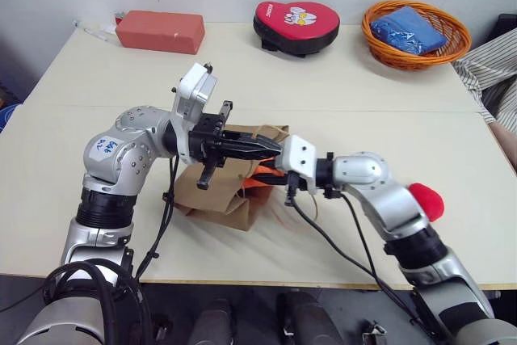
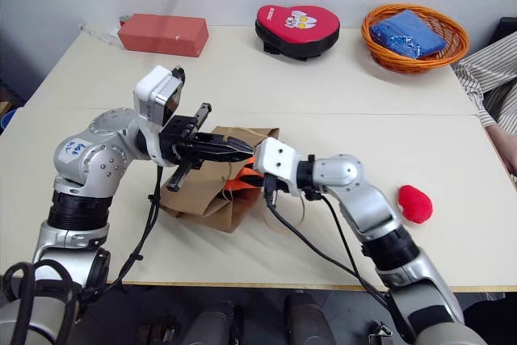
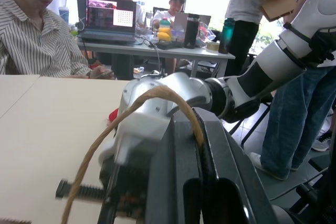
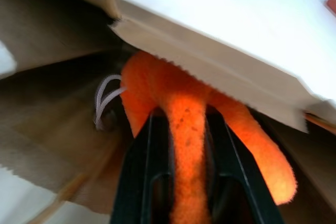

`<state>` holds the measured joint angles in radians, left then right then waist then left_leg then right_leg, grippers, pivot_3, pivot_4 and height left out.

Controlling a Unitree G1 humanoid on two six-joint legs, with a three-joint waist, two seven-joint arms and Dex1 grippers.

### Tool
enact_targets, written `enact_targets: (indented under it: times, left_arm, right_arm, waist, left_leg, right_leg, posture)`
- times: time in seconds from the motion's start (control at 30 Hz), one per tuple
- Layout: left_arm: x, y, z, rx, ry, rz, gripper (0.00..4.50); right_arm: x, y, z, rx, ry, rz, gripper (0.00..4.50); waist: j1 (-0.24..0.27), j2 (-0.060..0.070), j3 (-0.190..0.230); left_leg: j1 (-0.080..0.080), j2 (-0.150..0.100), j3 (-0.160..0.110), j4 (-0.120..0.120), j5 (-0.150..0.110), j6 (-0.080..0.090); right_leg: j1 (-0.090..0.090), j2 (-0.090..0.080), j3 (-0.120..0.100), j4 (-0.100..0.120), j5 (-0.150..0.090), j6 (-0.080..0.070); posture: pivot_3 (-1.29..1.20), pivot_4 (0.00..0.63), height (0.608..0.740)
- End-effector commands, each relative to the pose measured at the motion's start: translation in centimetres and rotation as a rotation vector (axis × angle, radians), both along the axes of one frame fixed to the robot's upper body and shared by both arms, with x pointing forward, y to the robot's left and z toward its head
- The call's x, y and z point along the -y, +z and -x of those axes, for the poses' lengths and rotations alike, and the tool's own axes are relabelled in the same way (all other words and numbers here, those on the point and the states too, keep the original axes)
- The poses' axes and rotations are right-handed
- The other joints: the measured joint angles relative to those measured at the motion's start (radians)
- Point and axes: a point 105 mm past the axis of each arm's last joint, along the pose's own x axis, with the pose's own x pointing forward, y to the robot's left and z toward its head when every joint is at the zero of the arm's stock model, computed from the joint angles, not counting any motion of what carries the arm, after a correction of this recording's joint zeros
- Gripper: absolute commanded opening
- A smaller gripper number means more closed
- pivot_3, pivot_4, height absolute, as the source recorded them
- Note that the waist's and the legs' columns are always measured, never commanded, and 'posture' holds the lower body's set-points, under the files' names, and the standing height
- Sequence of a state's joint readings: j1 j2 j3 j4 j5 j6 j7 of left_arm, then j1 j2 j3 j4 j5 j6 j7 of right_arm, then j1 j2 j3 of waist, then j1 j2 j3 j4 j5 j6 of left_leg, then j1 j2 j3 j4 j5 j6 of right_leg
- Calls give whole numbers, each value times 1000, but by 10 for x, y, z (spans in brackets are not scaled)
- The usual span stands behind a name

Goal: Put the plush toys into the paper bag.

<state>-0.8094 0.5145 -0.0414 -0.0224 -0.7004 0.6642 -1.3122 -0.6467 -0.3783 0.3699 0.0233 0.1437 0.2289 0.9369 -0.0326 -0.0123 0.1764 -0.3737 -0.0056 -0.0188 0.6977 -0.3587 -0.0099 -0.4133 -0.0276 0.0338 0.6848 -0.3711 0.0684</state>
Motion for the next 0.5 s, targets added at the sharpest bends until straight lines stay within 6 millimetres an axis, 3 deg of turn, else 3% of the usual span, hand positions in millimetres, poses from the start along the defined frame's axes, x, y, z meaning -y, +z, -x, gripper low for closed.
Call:
enact_targets:
  times: [0.03,0.07,0.27,0.43,0.5]
  left_arm:
    - [3,7,3,35,-22,21,0]
    - [3,8,3,37,-20,25,0]
    - [0,7,1,41,0,28,0]
    - [-3,7,0,47,20,32,0]
    - [-4,5,0,48,25,31,0]
  right_arm:
    - [-5,2,-7,10,-3,-48,180]
    - [-4,0,-7,-13,-6,-51,180]
    - [17,19,-3,15,-33,-145,2233]
    - [65,26,22,38,-7,-137,3893]
    - [87,30,28,18,-57,-160,3893]
  waist:
    - [0,0,0]
    - [0,0,0]
    - [2,0,0]
    - [6,0,0]
    - [7,0,0]
  left_leg:
    - [0,0,0,0,0,0]
    - [0,0,0,0,0,0]
    - [0,0,0,1,0,0]
    - [-1,0,0,1,0,0]
    - [-1,0,0,1,0,0]
  right_leg:
    - [0,0,0,1,0,0]
    - [0,0,0,3,0,0]
    - [0,0,-1,3,0,0]
    - [1,-1,-1,3,0,0]
    - [1,-1,-1,3,0,0]
  posture:
    - [0,150,740]
    - [0,150,740]
    - [0,150,740]
    - [0,150,740]
    - [0,150,740]
